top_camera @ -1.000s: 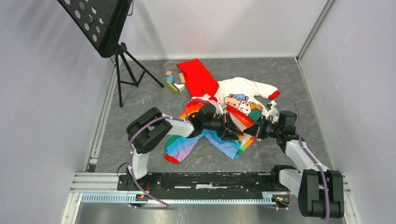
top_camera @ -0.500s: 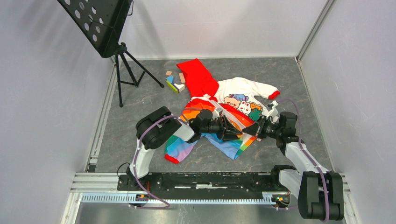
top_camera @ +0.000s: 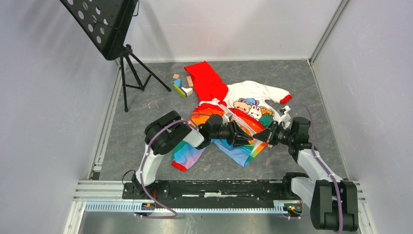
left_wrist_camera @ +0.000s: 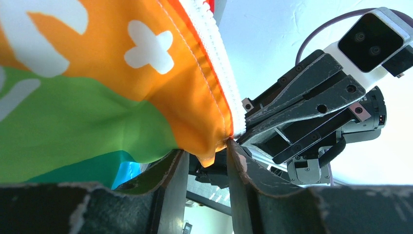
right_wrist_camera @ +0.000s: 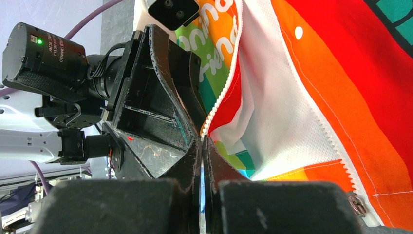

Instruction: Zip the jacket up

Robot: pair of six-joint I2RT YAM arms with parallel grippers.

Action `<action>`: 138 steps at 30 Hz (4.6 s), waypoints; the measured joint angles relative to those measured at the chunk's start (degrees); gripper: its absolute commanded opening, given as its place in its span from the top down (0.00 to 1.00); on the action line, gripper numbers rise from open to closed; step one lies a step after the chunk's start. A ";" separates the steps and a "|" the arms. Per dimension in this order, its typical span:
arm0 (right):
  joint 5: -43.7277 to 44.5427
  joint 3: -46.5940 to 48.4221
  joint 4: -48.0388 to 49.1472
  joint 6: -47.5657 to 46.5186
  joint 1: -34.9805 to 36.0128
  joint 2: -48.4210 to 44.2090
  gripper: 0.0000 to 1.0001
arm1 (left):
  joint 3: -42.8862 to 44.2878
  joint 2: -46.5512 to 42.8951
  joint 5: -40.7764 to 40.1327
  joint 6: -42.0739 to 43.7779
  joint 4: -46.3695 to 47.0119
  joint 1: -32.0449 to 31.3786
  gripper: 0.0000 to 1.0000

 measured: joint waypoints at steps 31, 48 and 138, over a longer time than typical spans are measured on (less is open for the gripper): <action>28.61 12.96 -27.41 -16.15 -3.54 -2.97 0.58 | -0.04 0.26 -0.15 6.27 5.31 -0.02 0.98; 32.17 9.51 -30.40 -18.01 -1.97 0.48 0.46 | -0.15 0.26 -0.15 8.74 3.28 -0.02 0.98; 3.30 -1.22 4.37 8.50 -3.89 -8.52 1.00 | -5.81 -2.19 -10.56 14.23 20.35 -1.18 0.98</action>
